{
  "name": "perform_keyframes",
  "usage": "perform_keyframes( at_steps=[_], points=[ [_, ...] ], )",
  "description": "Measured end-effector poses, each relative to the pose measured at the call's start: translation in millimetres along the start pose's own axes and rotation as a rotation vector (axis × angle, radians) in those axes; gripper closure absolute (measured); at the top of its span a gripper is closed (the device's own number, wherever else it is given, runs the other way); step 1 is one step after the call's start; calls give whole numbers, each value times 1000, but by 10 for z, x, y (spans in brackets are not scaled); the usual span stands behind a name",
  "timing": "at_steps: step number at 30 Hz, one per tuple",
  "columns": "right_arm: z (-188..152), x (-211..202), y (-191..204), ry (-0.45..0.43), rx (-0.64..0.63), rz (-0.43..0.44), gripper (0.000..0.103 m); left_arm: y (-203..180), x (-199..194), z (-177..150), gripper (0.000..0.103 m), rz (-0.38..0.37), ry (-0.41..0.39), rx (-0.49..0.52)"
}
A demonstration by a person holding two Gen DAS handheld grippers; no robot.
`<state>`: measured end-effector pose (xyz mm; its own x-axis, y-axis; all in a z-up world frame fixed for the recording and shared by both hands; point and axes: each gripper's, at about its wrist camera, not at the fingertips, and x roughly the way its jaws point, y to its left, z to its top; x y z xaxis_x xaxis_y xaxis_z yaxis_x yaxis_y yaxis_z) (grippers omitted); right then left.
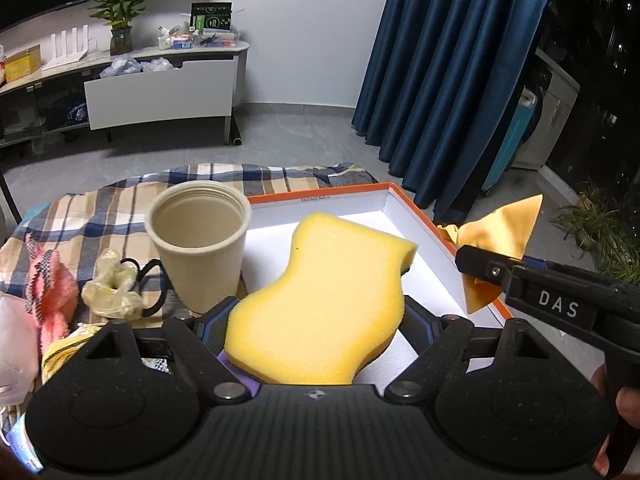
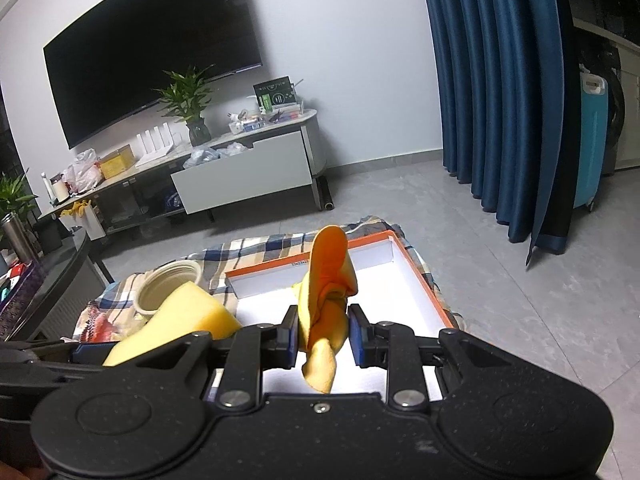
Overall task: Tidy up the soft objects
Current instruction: 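Carry the sponge and yellow cloth in both grippers over the white box, then open the right gripper to drop the cloth while the left releases the sponge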
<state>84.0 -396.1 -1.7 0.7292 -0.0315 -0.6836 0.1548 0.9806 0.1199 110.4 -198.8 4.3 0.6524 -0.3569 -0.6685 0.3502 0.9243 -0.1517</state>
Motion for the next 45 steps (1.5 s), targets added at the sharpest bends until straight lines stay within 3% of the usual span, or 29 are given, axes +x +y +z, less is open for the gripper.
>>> perform_keyframes(
  at_steps=[19,21,22,23,30,38,45],
  points=[
    [278,604,-138,83,-18,-7,68,-100,365,219,17,-8,60,-15],
    [323,641,-166,71,-9,-2,58,-85,398,247,17,-18,66,-26],
    [348,646,-183,58,1,1,40,-81,412,259,17,-20,68,-28],
    [370,647,-199,46,9,7,31,-75,426,275,16,-22,72,-34],
    [414,431,-223,-15,35,-7,30,4,479,335,13,-89,109,-130],
    [345,3,-133,-65,19,-23,30,41,372,309,13,-94,128,-155],
    [156,-272,57,-50,8,-17,28,23,40,259,13,17,78,-87]
  ],
)
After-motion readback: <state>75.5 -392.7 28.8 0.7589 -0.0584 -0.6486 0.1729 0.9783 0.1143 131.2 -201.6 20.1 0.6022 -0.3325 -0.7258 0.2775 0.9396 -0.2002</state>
